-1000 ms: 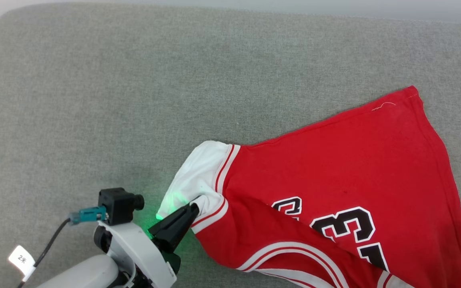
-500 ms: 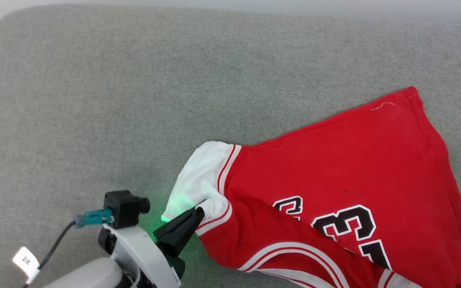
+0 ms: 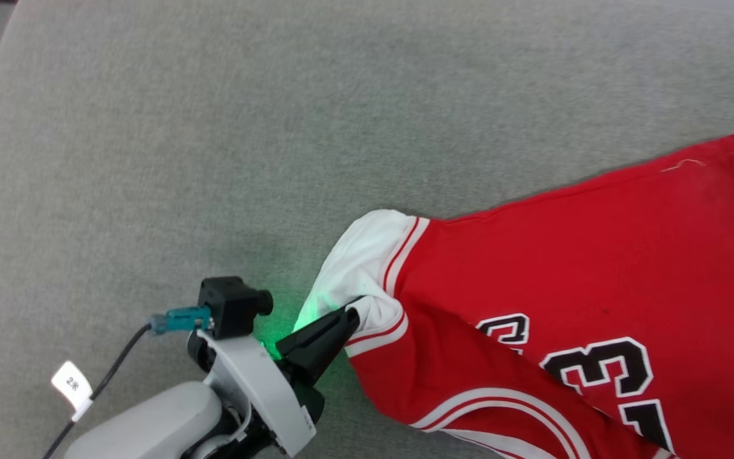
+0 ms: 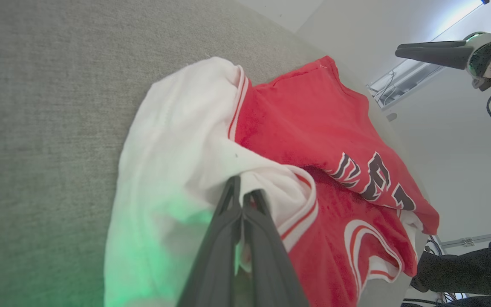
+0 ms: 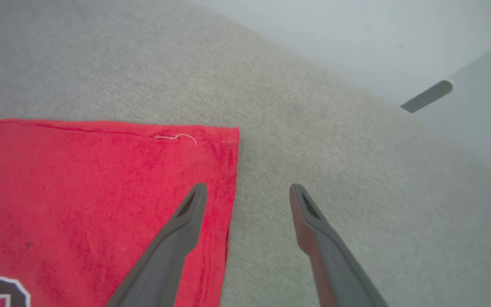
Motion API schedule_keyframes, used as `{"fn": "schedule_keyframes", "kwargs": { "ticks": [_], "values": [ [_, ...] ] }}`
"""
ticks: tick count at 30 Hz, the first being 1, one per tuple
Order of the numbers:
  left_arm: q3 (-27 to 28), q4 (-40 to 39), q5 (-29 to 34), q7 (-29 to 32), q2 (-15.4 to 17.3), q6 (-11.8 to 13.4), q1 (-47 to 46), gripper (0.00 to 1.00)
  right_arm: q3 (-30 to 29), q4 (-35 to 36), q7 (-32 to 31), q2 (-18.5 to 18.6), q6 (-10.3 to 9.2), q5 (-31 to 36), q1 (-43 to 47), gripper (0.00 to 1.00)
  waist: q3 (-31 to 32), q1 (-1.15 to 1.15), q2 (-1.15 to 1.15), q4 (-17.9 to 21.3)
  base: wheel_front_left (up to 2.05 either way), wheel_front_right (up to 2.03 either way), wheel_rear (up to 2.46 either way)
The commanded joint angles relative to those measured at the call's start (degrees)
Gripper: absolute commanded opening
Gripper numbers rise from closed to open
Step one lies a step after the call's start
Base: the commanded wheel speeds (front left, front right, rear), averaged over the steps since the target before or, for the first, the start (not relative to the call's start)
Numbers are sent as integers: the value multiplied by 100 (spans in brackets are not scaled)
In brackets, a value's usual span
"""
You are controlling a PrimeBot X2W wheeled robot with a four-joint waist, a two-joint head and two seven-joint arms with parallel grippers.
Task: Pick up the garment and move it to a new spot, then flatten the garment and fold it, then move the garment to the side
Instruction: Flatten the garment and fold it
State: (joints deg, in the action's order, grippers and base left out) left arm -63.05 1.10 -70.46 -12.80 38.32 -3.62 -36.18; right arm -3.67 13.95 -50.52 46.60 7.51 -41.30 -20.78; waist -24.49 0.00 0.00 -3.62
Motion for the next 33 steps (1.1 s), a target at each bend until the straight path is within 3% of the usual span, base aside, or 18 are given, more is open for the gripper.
{"fn": "schedule_keyframes", "kwargs": {
  "ticks": [1, 7, 15, 16, 17, 20, 26, 33],
  "values": [
    [3, 15, 49, 9, -27, -50, -72, 0, 142, -125, 37, -16, -5, 69, -174, 100, -244, 0, 0, -230, 0, 0, 0],
    [-14, 102, 131, 33, -208, -135, -287, 0, 1089, -1208, 85, 69, -5, 367, -1031, 100, -542, 0, 0, -512, 0, 0, 0],
    [-26, 260, 185, -16, -324, -203, -358, 0, 2095, -1963, 16, 170, -5, 218, -1304, 97, -651, 0, 0, -618, 0, 0, 0],
    [-20, 267, 195, -13, -326, -209, -366, 0, 2226, -2019, -35, 185, -4, 150, -1276, 39, -645, 0, 0, -613, 0, 0, 0],
    [-8, 279, 197, -24, -327, -216, -373, 0, 2318, -2063, -62, 189, -4, 65, -1271, 0, -633, 0, 0, -607, 0, 0, 0],
    [47, 291, 184, -61, -304, -225, -354, 0, 2364, -2128, 64, 165, -2, -95, -1341, 0, -568, 0, 0, -554, 0, 0, 0],
    [142, 322, 71, -25, -265, -302, -507, 0, 1806, -2446, 940, 1, -6, 6, -1756, 0, -340, 0, 0, -440, 0, 0, 0],
    [491, 658, -10, 321, -104, -385, -1654, 0, 1076, -3116, 1698, -638, -5, 437, -2450, 0, -283, 0, 0, -133, 0, 0, 0]
  ]
}}
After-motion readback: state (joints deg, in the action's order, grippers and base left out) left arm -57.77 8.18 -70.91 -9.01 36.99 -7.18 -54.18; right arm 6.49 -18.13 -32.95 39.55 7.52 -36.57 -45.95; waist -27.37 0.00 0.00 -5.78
